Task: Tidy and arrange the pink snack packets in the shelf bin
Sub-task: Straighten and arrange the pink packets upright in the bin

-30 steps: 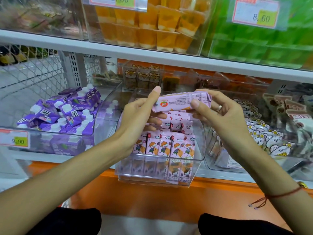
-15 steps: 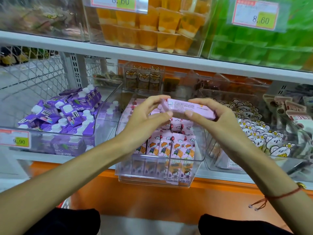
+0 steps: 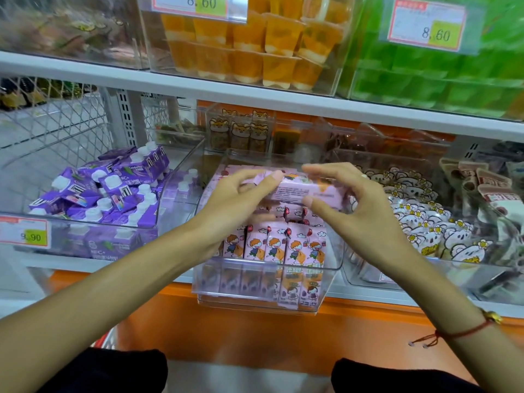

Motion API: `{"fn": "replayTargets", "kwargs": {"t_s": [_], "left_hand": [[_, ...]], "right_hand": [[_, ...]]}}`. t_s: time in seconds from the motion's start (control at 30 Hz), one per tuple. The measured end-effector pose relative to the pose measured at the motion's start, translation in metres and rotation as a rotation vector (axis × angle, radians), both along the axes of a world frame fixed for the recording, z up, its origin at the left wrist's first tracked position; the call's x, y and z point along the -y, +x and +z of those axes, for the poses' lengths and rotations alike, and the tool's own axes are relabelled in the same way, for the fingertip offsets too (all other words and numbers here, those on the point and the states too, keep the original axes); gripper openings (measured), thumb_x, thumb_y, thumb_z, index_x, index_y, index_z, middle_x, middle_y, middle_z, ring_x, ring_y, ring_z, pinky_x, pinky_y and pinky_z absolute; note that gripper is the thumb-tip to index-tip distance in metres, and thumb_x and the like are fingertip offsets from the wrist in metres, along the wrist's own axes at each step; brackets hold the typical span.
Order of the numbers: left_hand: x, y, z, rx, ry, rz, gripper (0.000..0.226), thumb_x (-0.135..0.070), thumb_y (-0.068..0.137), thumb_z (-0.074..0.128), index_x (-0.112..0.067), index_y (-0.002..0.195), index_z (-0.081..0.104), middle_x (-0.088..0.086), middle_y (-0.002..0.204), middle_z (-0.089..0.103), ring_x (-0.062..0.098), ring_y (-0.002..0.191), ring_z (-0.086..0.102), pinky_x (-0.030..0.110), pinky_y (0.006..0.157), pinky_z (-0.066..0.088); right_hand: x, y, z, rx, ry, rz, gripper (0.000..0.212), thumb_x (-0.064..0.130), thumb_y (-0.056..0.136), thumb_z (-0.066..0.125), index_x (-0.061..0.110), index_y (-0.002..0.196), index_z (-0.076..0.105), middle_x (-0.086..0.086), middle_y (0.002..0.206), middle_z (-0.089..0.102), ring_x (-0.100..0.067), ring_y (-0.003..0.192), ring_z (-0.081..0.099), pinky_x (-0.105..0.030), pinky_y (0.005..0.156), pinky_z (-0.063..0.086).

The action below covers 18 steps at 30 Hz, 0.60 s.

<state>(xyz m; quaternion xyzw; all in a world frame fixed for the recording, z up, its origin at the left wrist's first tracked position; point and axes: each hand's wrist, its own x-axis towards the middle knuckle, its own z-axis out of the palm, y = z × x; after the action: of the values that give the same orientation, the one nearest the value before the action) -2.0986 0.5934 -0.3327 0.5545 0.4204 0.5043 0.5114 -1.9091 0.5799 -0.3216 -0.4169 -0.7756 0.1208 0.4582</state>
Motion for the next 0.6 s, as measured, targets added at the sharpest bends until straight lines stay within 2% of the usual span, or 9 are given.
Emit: {"fn": "replayTargets", "kwargs": {"t_s": [0.07,0.13,0.27,0.33,0.4,0.47,0.53,0.6], "left_hand": [[-0.006,-0.006,0.001,0.028,0.074,0.091,0.032,-0.028,0.087,0.067,-0.021,0.118,0.061,0.003,0.118,0.066,0.016,0.105,0.066,0.029,0.083,0.057],[-0.01,-0.012,0.002,0.072,0.122,0.117,0.035,-0.018,0.087,0.068,-0.021,0.121,0.058,0.0,0.122,0.065,0.012,0.106,0.066,0.027,0.086,0.055],[-0.012,-0.017,0.005,0.276,0.078,0.011,0.036,-0.008,0.092,0.059,-0.015,0.127,0.053,-0.002,0.109,0.072,0.009,0.095,0.069,0.017,0.076,0.054],[-0.011,-0.017,0.004,0.243,0.118,0.0,0.037,-0.008,0.094,0.056,-0.016,0.129,0.051,-0.005,0.11,0.072,0.008,0.099,0.068,0.017,0.08,0.054],[-0.009,-0.015,0.005,0.125,0.232,0.056,0.036,-0.009,0.094,0.055,-0.017,0.129,0.05,-0.007,0.114,0.069,0.006,0.103,0.066,0.018,0.087,0.052],[-0.007,-0.012,0.006,-0.034,0.387,0.136,0.035,-0.007,0.094,0.056,-0.017,0.127,0.052,-0.008,0.116,0.065,0.001,0.103,0.063,0.015,0.089,0.05],[-0.006,-0.011,0.007,-0.135,0.509,0.184,0.031,-0.004,0.093,0.057,-0.016,0.122,0.052,-0.01,0.114,0.062,-0.006,0.1,0.06,0.009,0.084,0.046],[-0.008,-0.011,0.005,-0.162,0.56,0.206,0.029,-0.001,0.093,0.056,-0.016,0.119,0.052,-0.01,0.112,0.06,-0.012,0.097,0.059,0.005,0.08,0.044]], "right_hand": [[-0.004,0.004,-0.002,0.056,0.033,-0.089,0.046,0.014,0.087,0.068,0.023,0.13,0.053,0.005,0.121,0.057,-0.004,0.11,0.052,-0.014,0.093,0.041],[-0.007,0.008,-0.003,0.055,0.035,-0.186,0.051,0.014,0.087,0.068,0.021,0.134,0.049,0.004,0.124,0.055,-0.008,0.112,0.053,-0.022,0.096,0.043],[-0.008,0.009,-0.003,-0.072,-0.066,-0.147,0.041,0.009,0.086,0.067,0.017,0.125,0.056,0.002,0.104,0.064,-0.01,0.087,0.061,-0.017,0.076,0.051],[-0.007,0.006,-0.005,-0.005,-0.062,-0.106,0.03,0.008,0.086,0.065,0.018,0.114,0.063,0.007,0.093,0.068,-0.003,0.08,0.061,-0.017,0.073,0.05],[-0.007,0.003,-0.01,0.131,-0.046,-0.13,0.022,0.012,0.086,0.065,0.018,0.108,0.066,0.007,0.089,0.069,-0.003,0.08,0.06,-0.025,0.076,0.049],[-0.007,0.001,-0.015,0.333,-0.036,-0.215,0.025,0.024,0.088,0.062,0.018,0.112,0.065,0.0,0.095,0.068,-0.015,0.092,0.057,-0.033,0.08,0.045],[-0.007,-0.002,-0.022,0.63,0.011,-0.291,0.033,0.037,0.091,0.055,0.021,0.118,0.062,-0.002,0.107,0.065,-0.021,0.105,0.049,-0.033,0.084,0.036],[-0.005,-0.007,-0.029,0.89,0.081,-0.285,0.036,0.043,0.094,0.046,0.026,0.122,0.06,0.003,0.115,0.063,-0.02,0.112,0.045,-0.035,0.088,0.025]]}}
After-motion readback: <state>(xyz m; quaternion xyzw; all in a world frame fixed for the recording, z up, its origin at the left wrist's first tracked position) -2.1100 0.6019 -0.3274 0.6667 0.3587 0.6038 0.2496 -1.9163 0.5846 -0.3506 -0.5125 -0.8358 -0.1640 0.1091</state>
